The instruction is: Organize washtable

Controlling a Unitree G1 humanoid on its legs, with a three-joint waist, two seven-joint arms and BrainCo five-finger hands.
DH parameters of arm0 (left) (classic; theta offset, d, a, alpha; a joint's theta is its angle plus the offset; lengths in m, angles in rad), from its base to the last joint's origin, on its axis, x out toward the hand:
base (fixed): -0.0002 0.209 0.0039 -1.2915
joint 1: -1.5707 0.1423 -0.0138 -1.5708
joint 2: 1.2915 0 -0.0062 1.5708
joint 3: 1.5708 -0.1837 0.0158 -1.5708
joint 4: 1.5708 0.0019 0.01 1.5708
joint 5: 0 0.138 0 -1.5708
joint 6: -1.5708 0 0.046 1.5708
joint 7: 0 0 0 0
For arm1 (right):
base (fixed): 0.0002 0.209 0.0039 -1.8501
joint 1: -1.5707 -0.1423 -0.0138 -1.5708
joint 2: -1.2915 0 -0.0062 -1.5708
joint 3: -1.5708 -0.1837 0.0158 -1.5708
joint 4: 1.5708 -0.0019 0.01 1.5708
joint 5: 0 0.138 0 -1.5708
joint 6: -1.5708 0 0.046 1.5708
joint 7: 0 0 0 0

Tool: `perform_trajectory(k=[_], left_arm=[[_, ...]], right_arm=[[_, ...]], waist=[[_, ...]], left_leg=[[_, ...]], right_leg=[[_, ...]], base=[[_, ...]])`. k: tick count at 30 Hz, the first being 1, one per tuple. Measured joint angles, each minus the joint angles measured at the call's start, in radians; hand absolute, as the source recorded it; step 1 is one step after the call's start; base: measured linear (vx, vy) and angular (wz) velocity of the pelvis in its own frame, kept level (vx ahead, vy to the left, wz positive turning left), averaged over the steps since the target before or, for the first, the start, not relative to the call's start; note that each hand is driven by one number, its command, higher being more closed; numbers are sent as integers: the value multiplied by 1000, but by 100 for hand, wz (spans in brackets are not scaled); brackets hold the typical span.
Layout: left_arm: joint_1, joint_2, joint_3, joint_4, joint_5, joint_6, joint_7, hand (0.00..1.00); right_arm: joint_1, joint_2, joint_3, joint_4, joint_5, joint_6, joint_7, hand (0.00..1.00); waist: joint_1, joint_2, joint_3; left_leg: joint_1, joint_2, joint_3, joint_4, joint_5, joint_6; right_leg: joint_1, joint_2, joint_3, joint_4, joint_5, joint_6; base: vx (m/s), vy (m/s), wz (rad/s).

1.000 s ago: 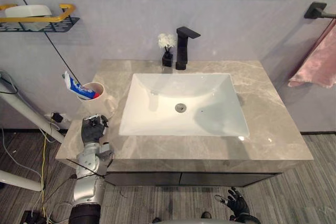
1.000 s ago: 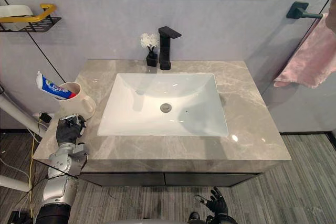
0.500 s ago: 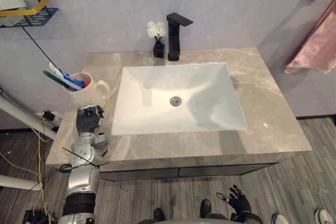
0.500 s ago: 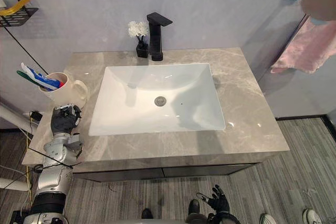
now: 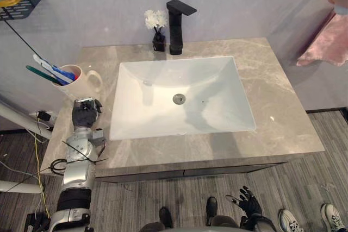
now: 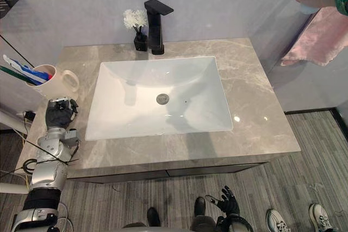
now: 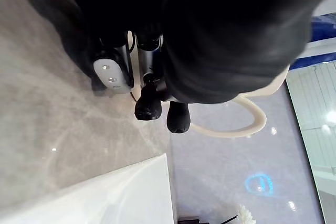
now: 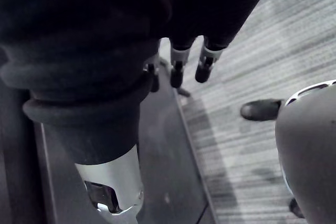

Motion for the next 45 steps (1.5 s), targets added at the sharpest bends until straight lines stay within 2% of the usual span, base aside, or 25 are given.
perform_trajectory(k=[23, 26, 29, 30, 33, 35, 40, 45], left_arm=[[-41, 37, -2, 46, 40, 2, 4, 100], [-41, 37, -9, 9, 37, 1, 15, 100], [-31, 30, -40, -119, 33, -6, 24, 100], [-28, 22, -39, -150, 27, -8, 24, 100], [56, -64, -41, -339, 12, -49, 21, 100], [116, -117, -43, -401, -7, -63, 20, 100], [251, -214, -94, -502, -31, -65, -13, 100], [378, -287, -85, -636, -51, -74, -45, 100]], right_arm=[[-3, -14, 3, 1, -38, -12, 1, 0], [-3, -14, 3, 1, -37, -19, 2, 0], [-6, -15, 2, 2, -37, -19, 3, 0], [-7, -15, 2, 2, -37, -20, 3, 0], [-11, -15, 1, 11, -36, -21, 3, 0], [-18, -16, -4, 34, -35, -21, 3, 0], [-27, -17, -24, 77, -34, -20, 3, 0], [-40, -17, -28, 101, -34, -20, 3, 0]], waist=[[-1, 2, 8], [0, 2, 8], [0, 6, 8], [0, 8, 8], [1, 22, 7], [4, 34, 5], [24, 76, -8], [32, 91, -18]], left_leg=[[-28, 6, 1, 41, -11, -1], [-28, 4, -8, 41, -11, 0], [-21, -1, -25, 42, -10, 1], [-21, -2, -29, 42, -10, 1], [-15, -9, -54, 42, -11, 1], [-13, -10, -69, 42, -11, 1], [-1, -14, -112, 46, -11, 1], [7, -19, -158, 58, -8, 5]], right_leg=[[-26, -5, 1, 31, -2, -3], [-23, -8, -4, 31, -2, -3], [-4, -14, -26, 27, -3, -2], [-1, -16, -29, 27, -5, -3], [17, -24, -53, 26, -11, 4], [29, -26, -70, 25, -16, 5], [69, -31, -114, 19, -24, 7], [116, -34, -166, 2, -24, 7]], base=[[-39, -30, 0], [-31, -27, 5], [-25, -17, 17], [-25, -8, 21], [-20, -7, 22], [-9, -20, 24], [-23, -27, 28], [-56, -33, 28]])
